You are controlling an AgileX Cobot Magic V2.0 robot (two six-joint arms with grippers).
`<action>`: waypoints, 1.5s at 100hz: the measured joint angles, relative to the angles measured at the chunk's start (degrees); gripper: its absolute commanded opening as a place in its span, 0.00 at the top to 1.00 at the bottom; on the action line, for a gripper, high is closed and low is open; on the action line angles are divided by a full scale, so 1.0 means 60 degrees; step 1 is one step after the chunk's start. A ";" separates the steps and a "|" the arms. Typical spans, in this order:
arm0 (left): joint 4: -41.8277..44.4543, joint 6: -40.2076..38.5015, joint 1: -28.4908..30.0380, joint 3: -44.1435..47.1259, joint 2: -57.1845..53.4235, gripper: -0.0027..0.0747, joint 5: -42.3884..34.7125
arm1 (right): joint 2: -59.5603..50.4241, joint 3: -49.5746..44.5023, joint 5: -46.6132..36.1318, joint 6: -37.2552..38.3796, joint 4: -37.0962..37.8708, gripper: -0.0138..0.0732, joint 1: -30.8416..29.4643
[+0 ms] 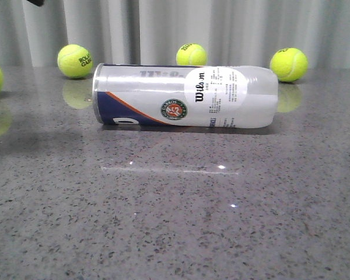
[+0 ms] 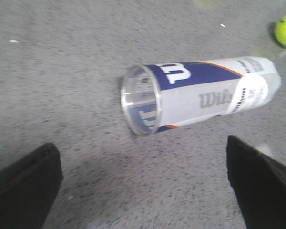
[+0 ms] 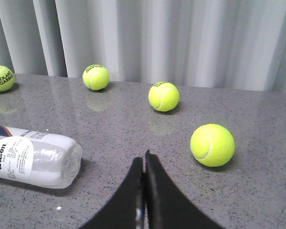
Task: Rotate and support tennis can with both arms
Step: 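Reach the left gripper to the can's metal end and grasp it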
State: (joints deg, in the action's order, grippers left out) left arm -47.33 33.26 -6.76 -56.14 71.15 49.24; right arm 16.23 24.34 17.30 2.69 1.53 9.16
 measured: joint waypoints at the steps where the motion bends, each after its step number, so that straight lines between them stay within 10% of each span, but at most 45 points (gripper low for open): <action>1: -0.0159 0.0141 0.0000 0.0000 0.0055 0.13 0.0017 | 0.0000 0.0000 0.0000 0.0000 0.0000 0.92 0.0000; 39: -0.3411 0.3101 0.0000 -0.0385 0.2794 0.13 0.1234 | 0.0000 0.0000 0.0000 0.0000 0.0000 0.92 0.0000; 93: -0.5483 0.4054 -0.0147 -0.1296 0.5104 0.19 0.2952 | 0.0000 0.0000 0.0000 0.0000 0.0000 0.92 0.0000; 121: -0.5612 0.4094 -0.0695 -0.1303 0.5299 0.51 0.2969 | 0.0000 0.0000 0.0000 0.0000 0.0000 0.92 0.0000; 141: -0.5612 0.4094 -0.0775 -0.1303 0.5377 0.99 0.2974 | 0.0000 0.0000 0.0000 0.0000 0.0000 0.92 0.0000; 150: -0.5830 0.4098 -0.0775 -0.1318 0.5399 0.99 0.3210 | 0.0000 0.0000 0.0000 0.0000 0.0000 0.92 0.0000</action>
State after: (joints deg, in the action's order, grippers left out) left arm -82.31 57.84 -11.41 -64.05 103.55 68.50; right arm 16.23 24.34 17.30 2.69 1.53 9.16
